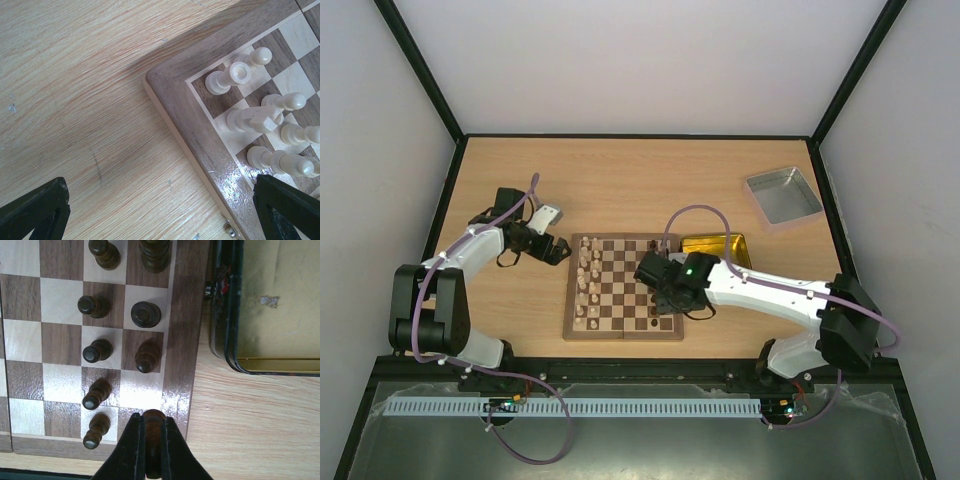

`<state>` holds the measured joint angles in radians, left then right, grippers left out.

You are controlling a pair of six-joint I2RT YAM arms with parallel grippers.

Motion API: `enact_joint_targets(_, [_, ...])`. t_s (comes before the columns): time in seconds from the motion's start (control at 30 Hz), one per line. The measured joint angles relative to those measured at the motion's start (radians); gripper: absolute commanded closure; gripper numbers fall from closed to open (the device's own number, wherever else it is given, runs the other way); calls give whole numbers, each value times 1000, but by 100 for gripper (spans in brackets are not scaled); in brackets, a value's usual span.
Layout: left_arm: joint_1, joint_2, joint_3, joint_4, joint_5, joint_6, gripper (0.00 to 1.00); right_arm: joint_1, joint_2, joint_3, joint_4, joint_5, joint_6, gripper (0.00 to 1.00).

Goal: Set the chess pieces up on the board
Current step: Place the chess piece on the chessboard.

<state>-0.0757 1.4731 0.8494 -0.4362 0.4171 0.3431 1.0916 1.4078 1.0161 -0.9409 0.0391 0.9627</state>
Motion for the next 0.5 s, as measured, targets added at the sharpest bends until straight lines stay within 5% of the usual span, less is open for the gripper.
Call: enact_joint_targets(0.5, [0, 0, 0, 0, 0, 0, 0, 0, 72, -6, 74, -23, -11, 97])
